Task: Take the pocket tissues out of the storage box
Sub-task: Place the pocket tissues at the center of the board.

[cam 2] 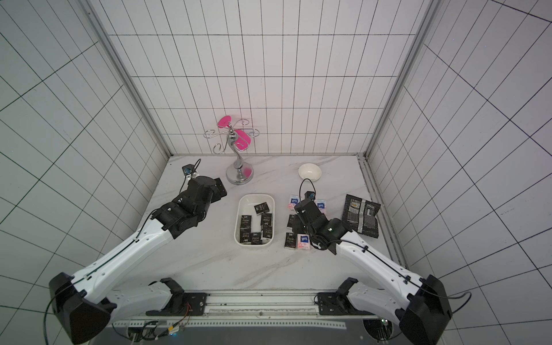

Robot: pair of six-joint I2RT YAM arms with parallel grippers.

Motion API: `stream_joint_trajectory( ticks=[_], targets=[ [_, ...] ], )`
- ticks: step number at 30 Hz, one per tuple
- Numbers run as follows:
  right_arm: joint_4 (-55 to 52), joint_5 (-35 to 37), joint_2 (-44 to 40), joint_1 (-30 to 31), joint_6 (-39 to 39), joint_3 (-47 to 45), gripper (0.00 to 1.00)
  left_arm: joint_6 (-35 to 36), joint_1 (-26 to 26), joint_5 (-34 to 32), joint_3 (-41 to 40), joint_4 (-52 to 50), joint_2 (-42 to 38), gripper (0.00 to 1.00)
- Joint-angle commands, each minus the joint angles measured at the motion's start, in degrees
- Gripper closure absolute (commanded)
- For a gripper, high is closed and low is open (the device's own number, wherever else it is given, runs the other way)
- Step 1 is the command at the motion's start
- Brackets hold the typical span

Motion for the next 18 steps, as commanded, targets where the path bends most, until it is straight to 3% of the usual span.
stream_joint_trajectory(
  ticks=[1,7,18],
  targets=[
    [-8.7,2.3,-3.9,-2.6,0.1,-3.6,1.0,-0.3,-0.3,-0.4,0.0,1.3,-1.0,0.01],
    [-11.4,2.1,-5.1,-6.2,-0.4,-8.7,1.0,0.1,-0.6,-0.5,-0.3,1.5,-0.9,0.02],
    [-4.2,-0.7,-0.7,-9.9,-2.3,-13.6,1.0,0.0,-0.8,0.2,0.0,1.3,-1.6,0.02]
  ],
)
